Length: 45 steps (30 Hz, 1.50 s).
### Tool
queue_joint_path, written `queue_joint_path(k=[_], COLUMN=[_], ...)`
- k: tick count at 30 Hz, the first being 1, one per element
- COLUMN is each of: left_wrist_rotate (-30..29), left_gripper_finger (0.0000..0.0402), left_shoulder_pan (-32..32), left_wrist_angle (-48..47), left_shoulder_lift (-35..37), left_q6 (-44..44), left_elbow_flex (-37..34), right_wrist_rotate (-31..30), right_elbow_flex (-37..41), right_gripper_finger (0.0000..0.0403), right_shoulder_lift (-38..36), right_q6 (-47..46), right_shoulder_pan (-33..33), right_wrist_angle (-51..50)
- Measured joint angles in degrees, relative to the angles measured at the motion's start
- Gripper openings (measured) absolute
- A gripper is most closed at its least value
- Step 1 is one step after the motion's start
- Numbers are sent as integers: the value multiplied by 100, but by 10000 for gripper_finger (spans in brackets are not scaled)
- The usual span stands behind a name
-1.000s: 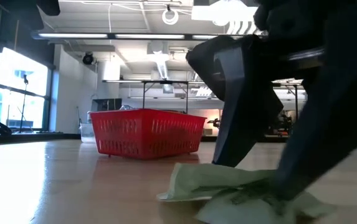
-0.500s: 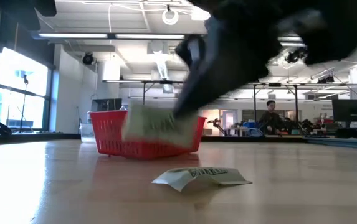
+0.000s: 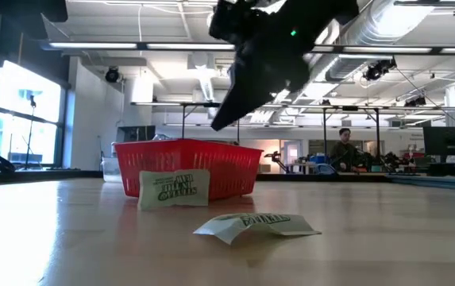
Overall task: Pick and place Stevia / Truvia into bins
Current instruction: Put the white stevia packet into the red basket
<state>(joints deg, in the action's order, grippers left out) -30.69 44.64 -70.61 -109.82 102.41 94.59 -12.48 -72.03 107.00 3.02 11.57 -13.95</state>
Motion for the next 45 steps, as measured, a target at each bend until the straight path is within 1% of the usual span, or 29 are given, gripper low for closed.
queue_joint_path(k=[1,3,6,9,12,14,15,18,20,22,24,27,29,32,34,36,39,42,45], left_wrist_rotate=[30,55,143,335,417,206,46,-425,-598,-628,-550,-514,-650,-1097,-1160,-1110,-910,-885,-860], left_gripper_finger=[175,175,175,175,175,175,175,175,175,175,175,175,175,175,175,175,175,175,188], left_shoulder_pan=[0,0,0,0,27,48,58,44,31,-18,-39,-114,-157,-221,-301,-391,-520,-647,-756], left_wrist_angle=[-3,4,105,632,1714,2569,2810,2996,2969,3010,3144,3607,4033,4426,4503,4477,4433,4355,4320], left_shoulder_lift=[0,0,1,4,2,-7,-9,-3,-3,-4,-4,-9,-9,-28,-59,-61,-63,-63,-63], left_q6=[-1,0,-1,-44,-123,-206,-279,-582,-740,-775,-769,-772,-974,-1853,-2489,-2892,-3047,-3060,-3060], left_elbow_flex=[0,0,-42,-432,-1046,-1376,-1459,-1566,-1730,-1941,-2212,-2596,-2706,-2730,-2721,-2723,-2723,-2723,-2728], right_wrist_rotate=[201,410,455,408,191,29,-34,-265,-506,-743,-943,-1238,-1320,-1359,-1325,-1305,-1344,-1416,-1432], right_elbow_flex=[0,-2,-2,17,162,265,297,432,509,592,708,836,921,1056,1149,1236,1312,1364,1368], right_gripper_finger=[8,12,27,57,105,143,165,227,263,293,312,325,327,328,328,328,328,328,328], right_shoulder_lift=[-48,-132,-166,-164,-172,-201,-211,-254,-254,-255,-256,-254,-256,-256,-256,-256,-256,-256,-256], right_q6=[93,317,489,306,-124,-499,-703,-1209,-1464,-1705,-1972,-2410,-2741,-3275,-3648,-3985,-4375,-4627,-4675], right_shoulder_pan=[54,249,547,729,837,911,949,1134,1333,1565,1795,2137,2327,2555,2671,2763,2864,2905,2905], right_wrist_angle=[-66,-172,-432,-820,-959,-1242,-1367,-1832,-2011,-2117,-2120,-2156,-2139,-2172,-2174,-2190,-2173,-2138,-2123])
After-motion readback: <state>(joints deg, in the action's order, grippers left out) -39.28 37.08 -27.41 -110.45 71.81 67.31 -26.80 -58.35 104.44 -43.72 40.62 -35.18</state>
